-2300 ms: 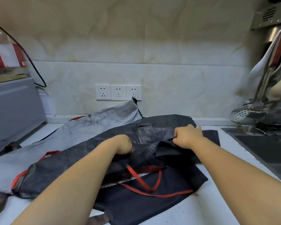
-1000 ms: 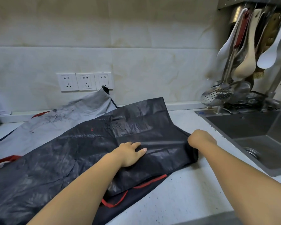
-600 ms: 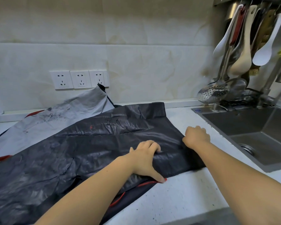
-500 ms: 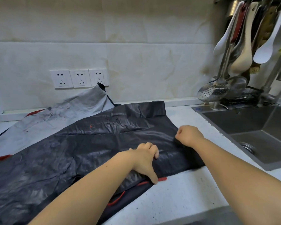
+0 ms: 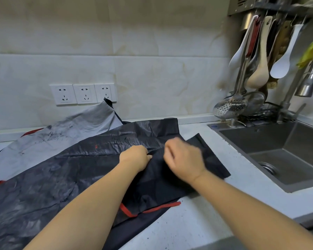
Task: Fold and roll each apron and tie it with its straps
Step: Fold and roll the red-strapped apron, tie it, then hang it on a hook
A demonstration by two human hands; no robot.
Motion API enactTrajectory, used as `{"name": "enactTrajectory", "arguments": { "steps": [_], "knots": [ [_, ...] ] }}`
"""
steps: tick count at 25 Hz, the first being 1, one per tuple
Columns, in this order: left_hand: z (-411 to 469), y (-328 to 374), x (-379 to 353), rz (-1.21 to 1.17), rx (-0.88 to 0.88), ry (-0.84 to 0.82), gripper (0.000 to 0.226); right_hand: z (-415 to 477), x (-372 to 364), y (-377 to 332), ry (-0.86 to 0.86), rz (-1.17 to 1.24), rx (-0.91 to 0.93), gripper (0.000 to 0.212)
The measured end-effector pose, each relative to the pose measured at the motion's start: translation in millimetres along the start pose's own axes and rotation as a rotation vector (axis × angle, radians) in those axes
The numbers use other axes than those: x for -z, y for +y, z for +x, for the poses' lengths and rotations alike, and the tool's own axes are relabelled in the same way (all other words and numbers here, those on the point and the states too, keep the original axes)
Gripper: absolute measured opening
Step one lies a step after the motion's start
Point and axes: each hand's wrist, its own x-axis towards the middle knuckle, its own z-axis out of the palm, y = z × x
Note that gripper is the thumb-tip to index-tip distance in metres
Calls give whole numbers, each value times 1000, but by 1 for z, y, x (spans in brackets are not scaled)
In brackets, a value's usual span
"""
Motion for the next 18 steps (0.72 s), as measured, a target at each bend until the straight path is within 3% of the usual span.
{"name": "enactTrajectory", "arguments": {
  "steps": [2, 4, 6, 10, 13, 16, 18],
  "knots": [
    [4, 2, -1, 166, 2, 109, 29, -19, -20, -20, -285, -71, -21, 27],
    [5, 2, 0, 241, -58, 188, 26, -32, -39, -12, -733, -96, -311, 51],
    [0, -1, 0, 250, -145, 159, 30, -36, -47, 2, -998, -85, -512, 74],
    [-22, -19, 16, 207, -185, -162, 41, -35, -49, 16, -1070, -79, -609, 83],
    [-29, -54, 38, 154, -97, -386, 31, -38, -43, 25, -1075, -107, -653, 83],
    [-32, -101, 48, -49, 85, -436, 20, -25, -39, 18, -1132, -197, -694, 76],
    [-37, -117, 47, -141, 180, -417, 21, -6, -42, -9, -1086, -270, -602, 64]
  ]
}}
